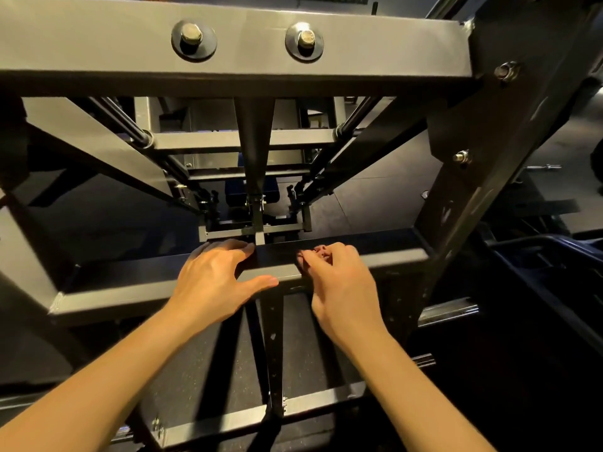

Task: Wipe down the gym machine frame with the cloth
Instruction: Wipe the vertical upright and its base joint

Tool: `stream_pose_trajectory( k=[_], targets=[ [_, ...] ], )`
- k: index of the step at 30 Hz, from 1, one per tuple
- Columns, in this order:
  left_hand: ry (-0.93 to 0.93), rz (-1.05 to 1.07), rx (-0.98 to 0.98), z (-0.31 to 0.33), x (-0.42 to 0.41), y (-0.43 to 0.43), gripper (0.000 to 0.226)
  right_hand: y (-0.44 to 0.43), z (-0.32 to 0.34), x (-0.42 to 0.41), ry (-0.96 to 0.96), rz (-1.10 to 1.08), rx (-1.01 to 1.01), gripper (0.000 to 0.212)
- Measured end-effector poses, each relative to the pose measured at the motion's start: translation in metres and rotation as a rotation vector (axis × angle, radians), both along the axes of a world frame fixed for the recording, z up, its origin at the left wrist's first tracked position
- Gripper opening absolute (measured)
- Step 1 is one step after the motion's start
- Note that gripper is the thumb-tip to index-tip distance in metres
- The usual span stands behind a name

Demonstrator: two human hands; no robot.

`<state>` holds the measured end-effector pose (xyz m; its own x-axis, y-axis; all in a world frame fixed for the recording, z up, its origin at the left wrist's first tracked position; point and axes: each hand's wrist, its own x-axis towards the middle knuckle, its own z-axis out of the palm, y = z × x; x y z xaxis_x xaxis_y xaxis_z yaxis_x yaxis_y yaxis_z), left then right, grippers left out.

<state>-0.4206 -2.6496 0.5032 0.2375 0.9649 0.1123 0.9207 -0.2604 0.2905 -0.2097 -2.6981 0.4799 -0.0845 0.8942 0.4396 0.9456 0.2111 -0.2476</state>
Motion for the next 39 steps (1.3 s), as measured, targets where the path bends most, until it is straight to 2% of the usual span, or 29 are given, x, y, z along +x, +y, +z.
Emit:
stream_pose_trajectory(
  k=[2,4,6,8,9,12,15,17,20,22,24,27,29,31,33,34,36,39],
  targets=[
    [0.016,-0.001,-0.018,0.001,0.001,0.001,0.104,0.006,0.005,0.03,-0.011,-0.038,0.028,0.037],
    [0.017,-0.001,-0.034,0.001,0.002,0.002,0.105,0.012,0.008,0.07,-0.037,-0.223,0.048,0.031],
    [0.004,0.003,-0.042,0.0,0.003,0.002,0.106,0.017,0.012,0.103,-0.045,-0.451,-0.058,0.031],
    [-0.014,0.009,-0.041,0.0,0.004,0.001,0.106,0.019,0.011,0.107,-0.038,-0.593,-0.09,0.028],
    [-0.022,0.011,-0.041,0.001,0.004,0.001,0.107,0.019,0.01,0.097,-0.036,-0.6,-0.036,0.024],
    [-0.021,0.005,-0.036,0.001,0.004,-0.001,0.101,0.012,0.001,0.048,-0.026,-0.376,0.101,0.022],
    [0.002,-0.012,-0.028,-0.001,0.0,0.001,0.099,0.002,-0.002,0.026,-0.024,-0.123,0.058,0.034],
    [0.01,-0.023,-0.02,-0.002,-0.002,0.002,0.102,0.01,0.003,0.05,-0.079,-0.175,0.061,0.032],
    [0.007,-0.031,-0.007,-0.002,-0.002,0.003,0.104,0.024,0.014,0.101,-0.102,-0.533,-0.045,0.028],
    [0.006,-0.032,0.004,-0.003,-0.002,0.004,0.104,0.022,0.014,0.097,-0.066,-0.61,-0.015,0.021],
    [0.007,-0.038,-0.001,-0.003,-0.002,0.003,0.1,0.011,0.002,0.066,-0.026,-0.455,0.049,0.02],
    [0.006,-0.048,-0.002,0.0,-0.001,0.004,0.091,0.003,-0.001,0.049,0.029,-0.196,0.013,0.033],
    [0.007,-0.048,0.007,0.0,-0.001,0.003,0.087,0.015,0.003,0.071,-0.003,-0.257,0.01,0.032],
    [0.012,-0.046,0.011,-0.001,-0.002,0.002,0.086,0.025,0.005,0.091,-0.013,-0.459,0.013,0.031],
    [0.014,-0.043,0.017,-0.002,-0.002,0.003,0.087,0.027,0.001,0.084,0.058,-0.612,0.058,0.031],
    [0.017,-0.038,0.015,-0.002,-0.001,0.004,0.087,0.026,-0.003,0.073,0.103,-0.608,0.099,0.03],
    [0.023,-0.031,-0.005,0.0,0.001,0.007,0.087,0.017,-0.012,0.053,0.167,-0.473,0.148,0.028],
    [0.025,-0.024,-0.034,0.005,0.006,0.009,0.085,0.005,-0.016,0.058,0.201,-0.19,0.085,0.035]
  ],
)
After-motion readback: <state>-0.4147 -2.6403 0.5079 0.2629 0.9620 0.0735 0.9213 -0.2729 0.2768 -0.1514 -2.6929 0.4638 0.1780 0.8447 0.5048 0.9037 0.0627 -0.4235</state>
